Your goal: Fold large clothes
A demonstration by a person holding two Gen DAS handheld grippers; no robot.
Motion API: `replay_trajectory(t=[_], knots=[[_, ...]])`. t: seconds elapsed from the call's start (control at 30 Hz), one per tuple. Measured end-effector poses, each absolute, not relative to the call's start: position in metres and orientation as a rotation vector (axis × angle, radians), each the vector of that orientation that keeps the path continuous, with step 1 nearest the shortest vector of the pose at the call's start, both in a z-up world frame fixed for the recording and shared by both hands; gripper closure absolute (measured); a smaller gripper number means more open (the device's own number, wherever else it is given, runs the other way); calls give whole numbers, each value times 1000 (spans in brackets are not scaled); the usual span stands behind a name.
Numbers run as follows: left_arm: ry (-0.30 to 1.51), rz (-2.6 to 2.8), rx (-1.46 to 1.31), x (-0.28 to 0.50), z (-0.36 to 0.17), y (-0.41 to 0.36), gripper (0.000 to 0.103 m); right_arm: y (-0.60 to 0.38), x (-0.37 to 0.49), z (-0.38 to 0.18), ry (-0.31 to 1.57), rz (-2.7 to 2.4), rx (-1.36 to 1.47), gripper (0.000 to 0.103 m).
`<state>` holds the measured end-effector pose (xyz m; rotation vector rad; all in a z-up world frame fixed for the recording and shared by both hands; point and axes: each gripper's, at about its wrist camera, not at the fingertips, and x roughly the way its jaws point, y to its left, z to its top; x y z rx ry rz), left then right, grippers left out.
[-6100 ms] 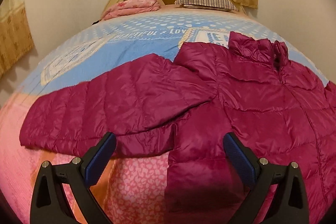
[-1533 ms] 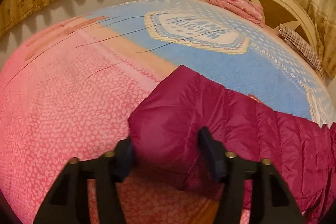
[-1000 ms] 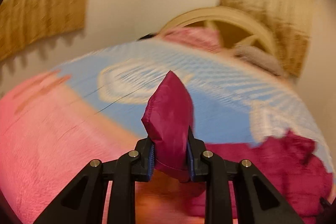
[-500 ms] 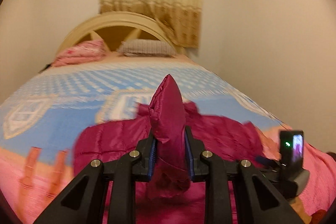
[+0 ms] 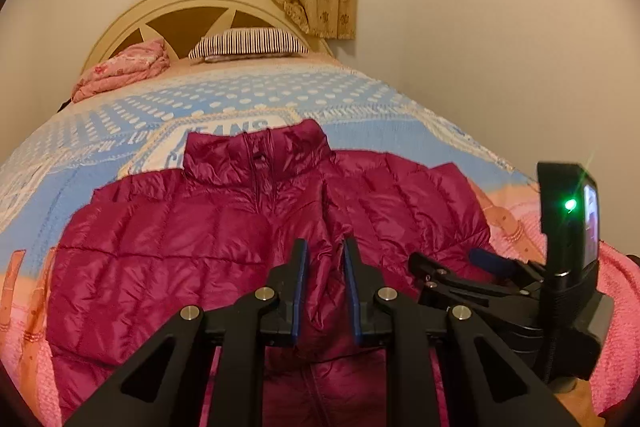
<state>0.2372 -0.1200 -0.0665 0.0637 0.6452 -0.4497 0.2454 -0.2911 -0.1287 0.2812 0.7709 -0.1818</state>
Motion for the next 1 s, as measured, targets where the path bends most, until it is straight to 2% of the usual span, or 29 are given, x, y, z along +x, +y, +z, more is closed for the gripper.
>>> replay_trajectory(t=[0.27,0.3,0.37,0.4,0.43,0.6,0.77,1.0], knots=[[741,-473,122,232,-86,-133,83,-290,246,-129,773,-181,277,20],[749,-483,128,227,-87,-132,77,-290,246,-129,773,-181,277,20],[764,-500,132,217,-87,-126,59,-289,246,-129,773,-181,277,20],[775,-500,129,212,-86,-121,43,-290,246,-129,773,-181,277,20],[778,-501,121,208,-86,-115,33,-290,246,-129,773,-181,277,20],[756,-471,71,196,-76,-66,32,-291,245,-128,769,-175,287,20],[719,-289,-5,226,-63,-9,31,-291,246,-128,771,-178,286,20],[767,27,32,278,-86,37,31,-286,226,-102,704,-183,314,19]])
